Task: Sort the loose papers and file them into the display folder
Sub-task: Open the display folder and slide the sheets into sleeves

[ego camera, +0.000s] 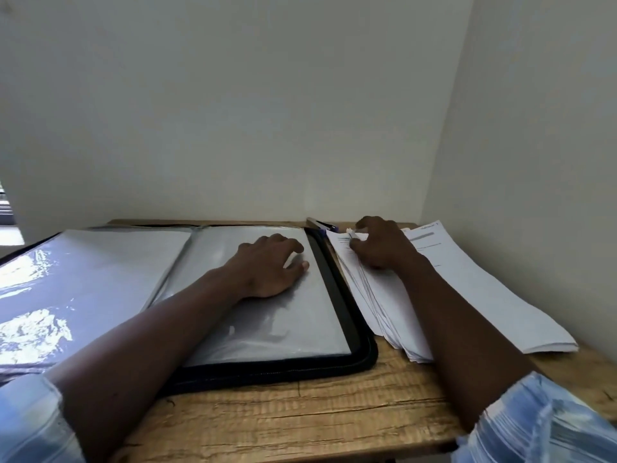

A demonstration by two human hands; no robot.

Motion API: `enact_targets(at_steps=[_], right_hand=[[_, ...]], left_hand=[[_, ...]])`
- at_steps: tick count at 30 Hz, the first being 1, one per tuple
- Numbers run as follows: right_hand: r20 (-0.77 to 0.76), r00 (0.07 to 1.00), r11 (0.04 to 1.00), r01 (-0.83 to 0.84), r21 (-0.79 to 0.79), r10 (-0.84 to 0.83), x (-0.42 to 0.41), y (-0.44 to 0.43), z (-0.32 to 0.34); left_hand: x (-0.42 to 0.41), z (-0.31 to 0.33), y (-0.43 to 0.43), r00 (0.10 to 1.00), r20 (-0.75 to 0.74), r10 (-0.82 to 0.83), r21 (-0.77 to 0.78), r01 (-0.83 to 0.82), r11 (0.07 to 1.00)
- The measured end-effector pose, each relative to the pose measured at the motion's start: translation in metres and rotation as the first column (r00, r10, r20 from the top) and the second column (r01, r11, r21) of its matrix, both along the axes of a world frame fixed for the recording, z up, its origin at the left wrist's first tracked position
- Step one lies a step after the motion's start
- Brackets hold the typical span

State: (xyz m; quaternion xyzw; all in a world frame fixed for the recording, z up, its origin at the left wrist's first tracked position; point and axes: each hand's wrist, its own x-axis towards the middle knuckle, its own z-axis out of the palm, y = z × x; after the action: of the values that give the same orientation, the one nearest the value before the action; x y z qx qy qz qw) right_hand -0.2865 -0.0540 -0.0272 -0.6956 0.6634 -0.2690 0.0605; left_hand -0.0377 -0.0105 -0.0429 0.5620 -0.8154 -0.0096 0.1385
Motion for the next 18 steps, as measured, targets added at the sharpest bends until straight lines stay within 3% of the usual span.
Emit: enact_targets(at_steps=[4, 9, 13, 16, 18], right_hand=[[0.272, 0.962, 0.996, -0.011, 0.087, -0.013, -0.011, -0.001, -0.002], [0.176, 0.984, 0.999, 0.043, -0.016, -0.040, -0.010, 0.006, 0.003], [0.271, 0.962, 0.997, 0.046, -0.068, -0.026, -0.005, 0.015, 0.017], [0.437, 0.896, 0.988, -0.015, -0.155, 0.082, 0.008, 0.031, 0.038], [0.556, 0.816, 0.978, -0.047, -0.204, 0.155, 0.021, 0.040, 0.049]], left_hand=[[0.000, -0.001, 0.001, 1.000, -0.014, -0.012, 0.008, 0.012, 1.000], [0.000, -0.001, 0.002, 1.000, -0.020, -0.007, 0.010, 0.008, 1.000], [0.000, 0.002, 0.006, 0.999, -0.047, -0.007, -0.022, 0.006, 1.000], [-0.007, 0.011, 0.015, 0.956, -0.287, -0.059, -0.082, 0.037, 0.996], [-0.013, 0.021, 0.024, 0.830, -0.551, -0.088, -0.059, 0.066, 0.996]])
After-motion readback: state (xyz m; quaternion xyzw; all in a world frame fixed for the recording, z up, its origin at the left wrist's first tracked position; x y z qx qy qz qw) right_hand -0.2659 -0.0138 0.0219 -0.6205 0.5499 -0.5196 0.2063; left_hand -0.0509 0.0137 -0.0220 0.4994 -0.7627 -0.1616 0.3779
